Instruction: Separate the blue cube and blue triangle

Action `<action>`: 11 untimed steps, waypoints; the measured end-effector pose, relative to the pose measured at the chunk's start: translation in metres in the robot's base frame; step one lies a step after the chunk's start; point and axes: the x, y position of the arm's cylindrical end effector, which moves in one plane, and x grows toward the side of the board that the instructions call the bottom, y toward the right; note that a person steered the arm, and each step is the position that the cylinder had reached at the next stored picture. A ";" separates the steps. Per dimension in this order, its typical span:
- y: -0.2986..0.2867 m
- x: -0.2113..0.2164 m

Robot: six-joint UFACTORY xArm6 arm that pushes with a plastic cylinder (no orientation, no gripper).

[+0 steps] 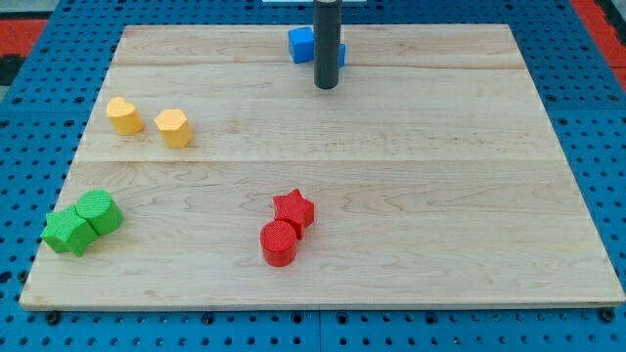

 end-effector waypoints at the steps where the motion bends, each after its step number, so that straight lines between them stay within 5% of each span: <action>1: 0.000 0.000; 3: -0.001 0.000; 6: -0.050 0.095; 8: -0.035 0.098; 9: -0.036 0.098; 11: -0.086 0.005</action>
